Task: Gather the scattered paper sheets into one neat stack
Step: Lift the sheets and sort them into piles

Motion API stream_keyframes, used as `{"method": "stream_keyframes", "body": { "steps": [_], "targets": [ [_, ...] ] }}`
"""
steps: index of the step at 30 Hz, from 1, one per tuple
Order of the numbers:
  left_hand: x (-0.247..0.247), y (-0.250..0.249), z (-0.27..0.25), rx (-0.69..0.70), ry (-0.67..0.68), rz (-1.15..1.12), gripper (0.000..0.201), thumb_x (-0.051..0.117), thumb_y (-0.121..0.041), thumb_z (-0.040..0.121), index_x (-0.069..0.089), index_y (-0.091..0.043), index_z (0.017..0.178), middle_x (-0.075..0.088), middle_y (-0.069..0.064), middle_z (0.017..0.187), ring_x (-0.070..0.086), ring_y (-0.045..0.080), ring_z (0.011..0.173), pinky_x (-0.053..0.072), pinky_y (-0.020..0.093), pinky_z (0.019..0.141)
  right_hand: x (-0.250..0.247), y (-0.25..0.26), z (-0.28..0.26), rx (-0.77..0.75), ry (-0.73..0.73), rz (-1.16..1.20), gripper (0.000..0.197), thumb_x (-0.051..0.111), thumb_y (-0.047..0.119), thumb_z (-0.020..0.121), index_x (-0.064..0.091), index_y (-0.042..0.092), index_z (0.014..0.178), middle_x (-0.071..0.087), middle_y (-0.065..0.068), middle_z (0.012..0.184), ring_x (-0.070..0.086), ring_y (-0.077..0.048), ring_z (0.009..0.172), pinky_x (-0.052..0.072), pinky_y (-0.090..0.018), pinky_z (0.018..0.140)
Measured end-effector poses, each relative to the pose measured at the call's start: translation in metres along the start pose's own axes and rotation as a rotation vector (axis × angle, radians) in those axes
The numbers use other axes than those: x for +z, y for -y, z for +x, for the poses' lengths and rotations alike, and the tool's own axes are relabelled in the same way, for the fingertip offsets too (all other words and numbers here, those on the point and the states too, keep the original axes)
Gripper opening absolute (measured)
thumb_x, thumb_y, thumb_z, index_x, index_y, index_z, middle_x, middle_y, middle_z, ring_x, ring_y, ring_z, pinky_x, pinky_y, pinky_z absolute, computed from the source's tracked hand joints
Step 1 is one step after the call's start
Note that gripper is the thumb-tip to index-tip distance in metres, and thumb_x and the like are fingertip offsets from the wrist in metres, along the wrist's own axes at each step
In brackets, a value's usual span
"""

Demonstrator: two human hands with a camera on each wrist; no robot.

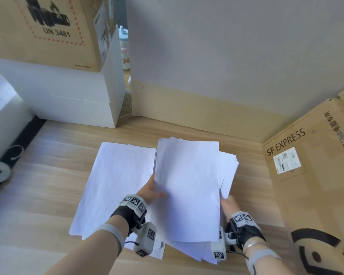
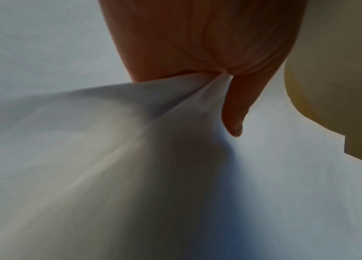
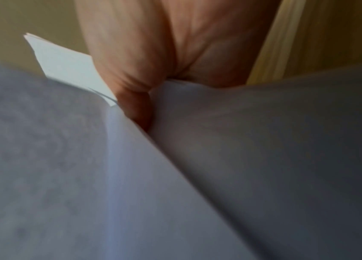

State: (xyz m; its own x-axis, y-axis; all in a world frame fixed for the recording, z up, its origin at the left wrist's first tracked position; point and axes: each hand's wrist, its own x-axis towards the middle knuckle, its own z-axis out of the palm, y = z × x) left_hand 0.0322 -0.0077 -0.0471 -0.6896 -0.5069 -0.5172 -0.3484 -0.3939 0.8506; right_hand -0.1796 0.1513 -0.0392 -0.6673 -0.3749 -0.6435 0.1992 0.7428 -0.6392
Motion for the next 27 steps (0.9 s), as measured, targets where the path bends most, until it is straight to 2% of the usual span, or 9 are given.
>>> {"method": "stream_keyframes", "body": {
  "steps": [4, 8, 11, 14, 16, 19, 23, 25, 27],
  "targets": [
    [0.006, 0.001, 0.001, -0.046, 0.015, 0.198, 0.108, 0.074, -0.014, 0.067, 0.003, -0.018, 0.148, 0.031, 0.000, 0.150, 0.035, 0.019, 0.136, 0.033, 0.039, 0.113, -0.005, -0.004, 0.007, 0.082, -0.024, 0.068, 0.065, 0.045, 0.057, 0.087, 0.062, -0.004, 0.098, 0.064, -0.015, 0.079, 0.062, -0.029, 0.079, 0.049, -0.037, 0.077],
    [0.017, -0.007, -0.003, -0.141, -0.068, 0.308, 0.095, 0.062, -0.004, 0.081, -0.003, -0.021, 0.148, 0.035, 0.007, 0.149, 0.041, 0.025, 0.134, 0.033, 0.037, 0.111, -0.006, -0.006, 0.008, 0.225, 0.098, 0.373, 0.074, 0.042, 0.079, 0.072, 0.067, 0.016, 0.101, 0.073, -0.012, 0.099, 0.066, -0.029, 0.098, 0.046, -0.048, 0.099],
    [0.021, -0.010, -0.004, -0.105, -0.080, 0.280, 0.081, 0.056, 0.003, 0.084, 0.010, -0.024, 0.144, 0.052, 0.005, 0.127, 0.055, 0.025, 0.113, 0.041, 0.026, 0.096, -0.003, -0.006, 0.006, 0.138, 0.187, 0.332, 0.091, 0.078, 0.064, 0.048, 0.058, 0.013, 0.121, 0.066, -0.013, 0.119, 0.061, -0.029, 0.112, 0.040, -0.050, 0.106],
    [0.017, -0.010, -0.003, -0.068, -0.072, 0.290, 0.060, 0.055, 0.008, 0.079, 0.028, -0.031, 0.116, 0.062, 0.003, 0.089, 0.061, 0.024, 0.084, 0.051, 0.043, 0.093, -0.003, -0.020, 0.014, 0.051, 0.207, 0.235, 0.127, 0.091, 0.050, 0.014, 0.051, 0.004, 0.124, 0.062, -0.020, 0.120, 0.059, -0.034, 0.112, 0.040, -0.053, 0.104],
    [0.012, -0.009, -0.001, -0.077, -0.093, 0.280, 0.061, 0.056, 0.008, 0.079, 0.028, -0.030, 0.117, 0.061, -0.001, 0.080, 0.062, 0.025, 0.081, 0.051, 0.045, 0.092, 0.000, -0.012, 0.005, 0.041, 0.210, 0.333, 0.108, 0.090, 0.043, 0.029, 0.052, 0.007, 0.124, 0.064, -0.017, 0.118, 0.059, -0.033, 0.112, 0.041, -0.052, 0.103],
    [0.006, -0.009, 0.000, -0.072, -0.123, 0.265, 0.074, 0.056, 0.009, 0.079, 0.021, -0.023, 0.136, 0.058, -0.007, 0.081, 0.059, 0.023, 0.087, 0.050, 0.038, 0.089, 0.005, 0.001, -0.007, 0.092, 0.366, 0.543, 0.045, 0.054, 0.047, 0.084, 0.058, 0.016, 0.116, 0.067, -0.010, 0.113, 0.060, -0.025, 0.108, 0.046, -0.042, 0.090],
    [0.007, -0.010, -0.003, -0.051, -0.092, 0.244, 0.090, 0.055, 0.013, 0.080, 0.008, -0.026, 0.145, 0.038, -0.021, 0.086, 0.037, 0.008, 0.104, 0.041, 0.021, 0.079, 0.007, -0.001, -0.007, 0.026, 0.310, 0.453, 0.052, 0.076, 0.013, 0.070, 0.050, 0.009, 0.115, 0.065, -0.010, 0.102, 0.060, -0.028, 0.095, 0.049, -0.040, 0.080],
    [0.010, -0.007, -0.003, -0.031, -0.062, 0.235, 0.094, 0.058, 0.012, 0.079, 0.004, -0.027, 0.146, 0.041, -0.021, 0.096, 0.040, 0.007, 0.103, 0.041, 0.013, 0.078, 0.009, -0.006, -0.004, -0.015, 0.237, 0.264, 0.047, 0.062, -0.009, 0.079, 0.045, 0.008, 0.120, 0.061, -0.015, 0.109, 0.057, -0.031, 0.101, 0.047, -0.049, 0.090],
    [0.008, 0.002, 0.002, -0.017, -0.083, 0.210, 0.090, 0.061, 0.006, 0.080, 0.010, -0.028, 0.145, 0.045, -0.018, 0.100, 0.048, 0.004, 0.092, 0.041, 0.007, 0.075, 0.008, -0.019, 0.008, -0.063, 0.204, 0.120, 0.042, 0.059, -0.006, 0.081, 0.049, 0.016, 0.114, 0.058, -0.018, 0.123, 0.056, -0.033, 0.111, 0.041, -0.055, 0.102]
  ]
}}
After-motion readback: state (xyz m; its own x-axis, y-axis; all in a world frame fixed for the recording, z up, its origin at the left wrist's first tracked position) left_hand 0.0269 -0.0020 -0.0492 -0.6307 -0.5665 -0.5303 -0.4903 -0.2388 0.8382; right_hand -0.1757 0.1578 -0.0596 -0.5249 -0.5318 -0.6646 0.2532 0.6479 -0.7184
